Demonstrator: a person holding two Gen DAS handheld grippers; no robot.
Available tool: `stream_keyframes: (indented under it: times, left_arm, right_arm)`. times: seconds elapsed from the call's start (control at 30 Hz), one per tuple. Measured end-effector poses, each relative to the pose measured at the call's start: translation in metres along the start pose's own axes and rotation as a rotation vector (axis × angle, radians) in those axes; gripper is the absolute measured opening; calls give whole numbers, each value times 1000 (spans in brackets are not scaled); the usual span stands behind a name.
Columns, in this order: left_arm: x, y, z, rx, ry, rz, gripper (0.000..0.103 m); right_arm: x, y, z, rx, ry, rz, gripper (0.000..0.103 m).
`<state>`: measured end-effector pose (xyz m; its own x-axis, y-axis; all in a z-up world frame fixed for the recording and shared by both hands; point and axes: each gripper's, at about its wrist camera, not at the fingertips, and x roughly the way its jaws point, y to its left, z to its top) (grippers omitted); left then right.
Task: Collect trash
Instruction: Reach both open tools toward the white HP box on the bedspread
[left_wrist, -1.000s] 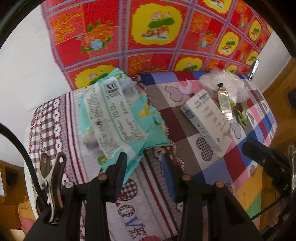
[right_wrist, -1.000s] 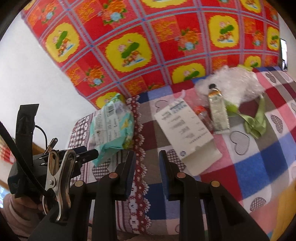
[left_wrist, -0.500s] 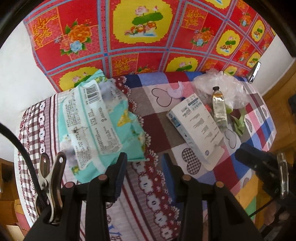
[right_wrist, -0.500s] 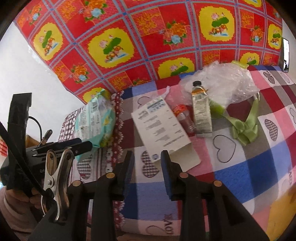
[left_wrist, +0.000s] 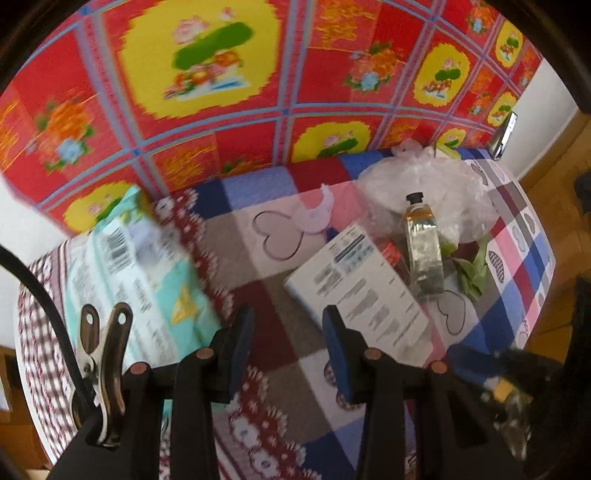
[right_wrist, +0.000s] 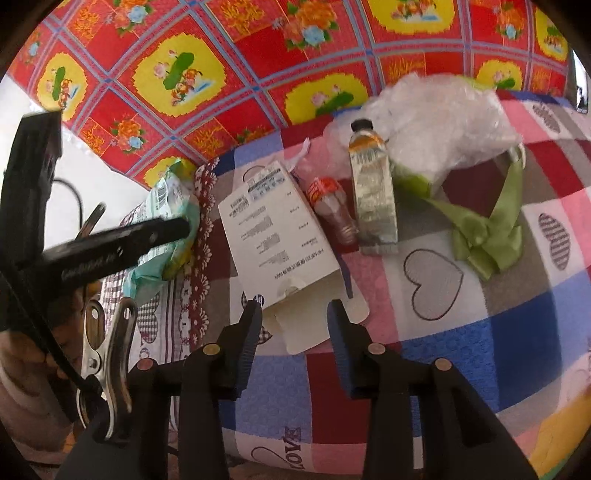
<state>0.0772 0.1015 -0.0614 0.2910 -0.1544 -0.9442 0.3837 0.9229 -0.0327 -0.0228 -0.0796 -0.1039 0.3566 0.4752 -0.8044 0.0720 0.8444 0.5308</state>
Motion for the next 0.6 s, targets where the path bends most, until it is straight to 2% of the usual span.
stream_keyframes:
  times: [0.33, 0.43, 0.53, 0.6]
  left_arm:
    - [35, -11, 29, 41, -5, -3, 41]
    - [44, -11, 34, 45, 2, -16, 45]
    - [48, -6, 38, 21, 22, -95, 47]
    - [53, -4, 38, 13, 79, -179, 47]
  right_arm:
    - [33, -10, 8, 61, 62, 50, 38]
    - [44, -13, 11, 89, 77, 57, 38]
    - [46, -17, 12, 102, 72, 78, 38]
    - [44, -18, 14, 95, 51, 60, 38]
